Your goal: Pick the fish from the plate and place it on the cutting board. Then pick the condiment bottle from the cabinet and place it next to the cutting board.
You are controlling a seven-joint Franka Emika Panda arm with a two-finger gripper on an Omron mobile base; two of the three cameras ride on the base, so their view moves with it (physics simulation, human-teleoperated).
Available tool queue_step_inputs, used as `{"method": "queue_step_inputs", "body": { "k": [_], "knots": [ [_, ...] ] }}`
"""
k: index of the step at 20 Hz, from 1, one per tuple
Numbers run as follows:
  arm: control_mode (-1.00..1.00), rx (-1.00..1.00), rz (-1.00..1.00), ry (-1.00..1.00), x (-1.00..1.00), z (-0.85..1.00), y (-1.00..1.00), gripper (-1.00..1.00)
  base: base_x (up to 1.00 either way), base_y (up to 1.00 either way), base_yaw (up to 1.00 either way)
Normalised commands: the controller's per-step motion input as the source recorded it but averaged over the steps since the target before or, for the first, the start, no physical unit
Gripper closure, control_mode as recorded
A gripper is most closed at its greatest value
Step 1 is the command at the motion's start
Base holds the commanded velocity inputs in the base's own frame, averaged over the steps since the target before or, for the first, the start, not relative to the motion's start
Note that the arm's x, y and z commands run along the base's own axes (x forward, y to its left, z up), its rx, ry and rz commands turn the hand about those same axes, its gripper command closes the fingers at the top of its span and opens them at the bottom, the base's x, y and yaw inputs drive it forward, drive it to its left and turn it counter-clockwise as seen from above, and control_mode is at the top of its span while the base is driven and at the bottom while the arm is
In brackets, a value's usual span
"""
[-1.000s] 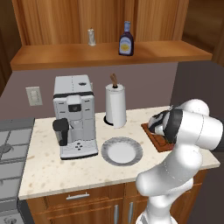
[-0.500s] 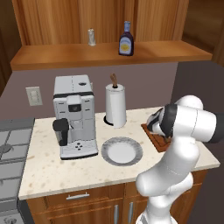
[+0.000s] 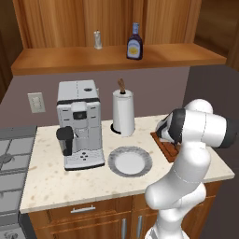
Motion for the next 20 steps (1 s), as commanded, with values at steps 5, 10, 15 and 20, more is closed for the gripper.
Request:
{"method": "queue_step_inputs", "body": {
  "k": [5, 10, 15, 20],
  "knots": [
    [-1.00, 0.00, 0.01, 0.00, 0.00, -0.02, -0.03, -1.00, 0.00, 0.00, 0.00],
    [-1.00, 0.00, 0.01, 0.00, 0.00, 0.07, -0.08, -1.00, 0.00, 0.00, 0.00],
    [-1.00, 0.00, 0.01, -0.02, -0.02, 0.24, -0.02, -1.00, 0.00, 0.00, 0.00],
    [-1.00, 0.00, 0.00, -0.02, -0.08, 0.26, 0.00, -1.00, 0.00, 0.00, 0.00]
  ]
}}
